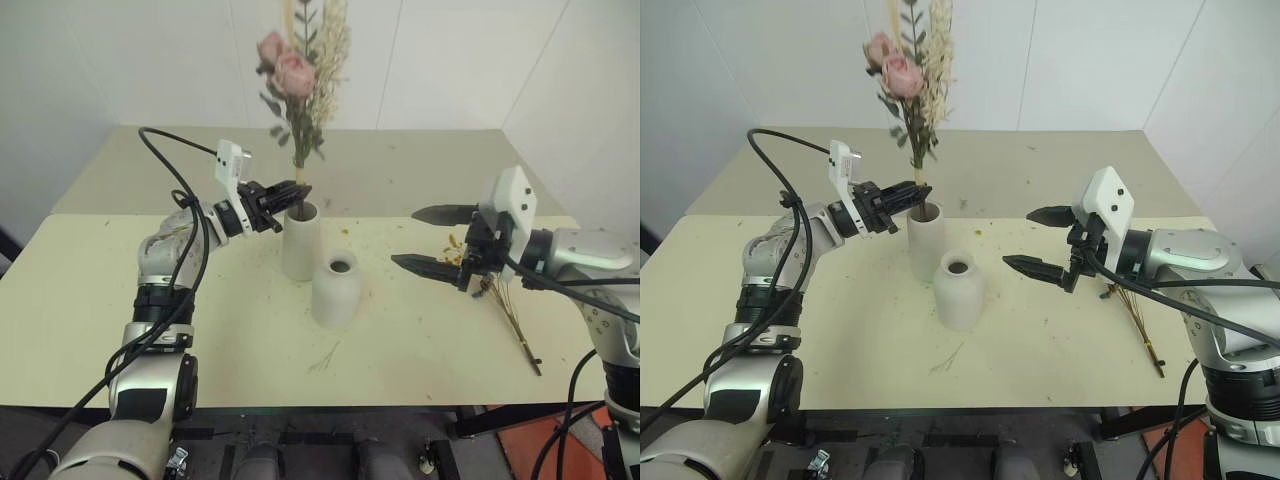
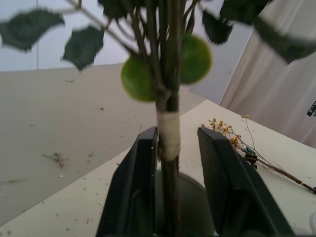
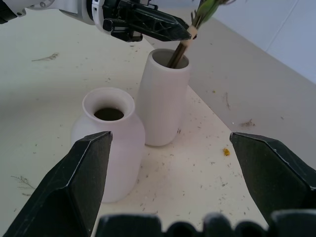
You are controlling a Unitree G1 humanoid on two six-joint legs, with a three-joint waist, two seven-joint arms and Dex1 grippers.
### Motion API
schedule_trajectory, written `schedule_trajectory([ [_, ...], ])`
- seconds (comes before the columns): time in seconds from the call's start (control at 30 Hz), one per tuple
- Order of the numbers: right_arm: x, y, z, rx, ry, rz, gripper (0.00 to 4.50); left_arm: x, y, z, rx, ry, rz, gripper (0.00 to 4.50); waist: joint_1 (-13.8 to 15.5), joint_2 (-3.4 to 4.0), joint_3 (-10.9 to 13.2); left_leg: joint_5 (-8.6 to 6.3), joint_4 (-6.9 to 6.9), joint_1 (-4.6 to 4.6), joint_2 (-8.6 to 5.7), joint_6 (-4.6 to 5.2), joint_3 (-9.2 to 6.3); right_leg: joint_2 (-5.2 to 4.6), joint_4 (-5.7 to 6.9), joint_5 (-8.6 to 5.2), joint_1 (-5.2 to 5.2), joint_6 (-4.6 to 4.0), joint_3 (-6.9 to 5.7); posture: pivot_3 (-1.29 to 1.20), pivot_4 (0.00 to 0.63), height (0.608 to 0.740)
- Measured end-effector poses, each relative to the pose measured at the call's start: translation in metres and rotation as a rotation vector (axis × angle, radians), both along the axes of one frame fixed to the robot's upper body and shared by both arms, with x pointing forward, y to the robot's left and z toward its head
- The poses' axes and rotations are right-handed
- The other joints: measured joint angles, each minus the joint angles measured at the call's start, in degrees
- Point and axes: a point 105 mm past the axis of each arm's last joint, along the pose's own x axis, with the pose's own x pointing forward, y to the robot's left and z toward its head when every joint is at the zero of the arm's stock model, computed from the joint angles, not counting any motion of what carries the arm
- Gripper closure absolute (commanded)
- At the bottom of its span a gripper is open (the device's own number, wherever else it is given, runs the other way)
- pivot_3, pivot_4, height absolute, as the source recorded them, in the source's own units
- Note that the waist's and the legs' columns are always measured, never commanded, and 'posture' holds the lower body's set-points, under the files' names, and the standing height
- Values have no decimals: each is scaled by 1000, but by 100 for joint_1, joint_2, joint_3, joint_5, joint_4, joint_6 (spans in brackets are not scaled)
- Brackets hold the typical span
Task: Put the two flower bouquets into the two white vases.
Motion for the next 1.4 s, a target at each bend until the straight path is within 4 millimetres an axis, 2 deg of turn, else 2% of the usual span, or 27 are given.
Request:
schedule_trajectory([
  [0.13,1,-1,0,-3,1,-5,0,-10,5,8,3,-13,-6,947,-17,0,0,0,0,1,1,0,0,0,0,0,0,0,1,0,150,740],
  [0.23,1,-4,1,-8,0,-15,0,-30,23,14,2,-28,7,36,-48,0,0,0,-2,4,6,0,1,2,1,0,-1,0,4,0,150,740],
  [0.4,1,-19,-3,-32,21,-71,0,-79,59,-1,73,59,31,36,-84,0,0,-1,-2,5,13,0,3,3,1,0,1,0,2,0,150,740],
  [0.53,2,-31,-14,-63,79,-122,0,-113,65,19,104,-24,-39,36,6,0,0,-1,-1,11,11,0,4,2,0,0,9,0,-3,0,150,740],
  [0.67,9,-55,-33,-124,179,-260,0,-141,61,34,169,-87,-167,36,18,0,0,-1,-1,14,9,0,6,2,0,-1,10,-1,-2,0,150,740],
  [0.8,22,-85,-51,-210,324,-492,0,-147,53,33,200,-98,-229,36,3,1,-1,-1,-3,17,10,0,10,5,1,0,9,-3,3,0,150,740],
  [0.97,24,-122,-71,-331,470,-683,0,-147,46,29,196,-98,-264,36,1,1,-1,-2,-4,10,10,1,11,5,-8,-1,5,-3,4,0,150,740],
  [1.17,30,-148,-82,-390,559,-839,0,-147,38,24,180,-101,-296,36,-19,1,-1,-1,-5,9,10,1,12,6,-7,-1,2,-3,6,0,150,740],
  [1.27,28,-165,-91,-434,609,-915,0,-146,36,24,173,-108,-296,36,-16,1,0,-2,-5,7,10,2,12,6,-9,-1,2,-3,6,0,150,740],
  [1.4,23,-176,-102,-459,689,-949,0,-146,34,23,173,-111,-308,36,-15,1,0,-2,-4,8,10,2,12,5,-8,-1,2,-3,6,0,150,740],
])
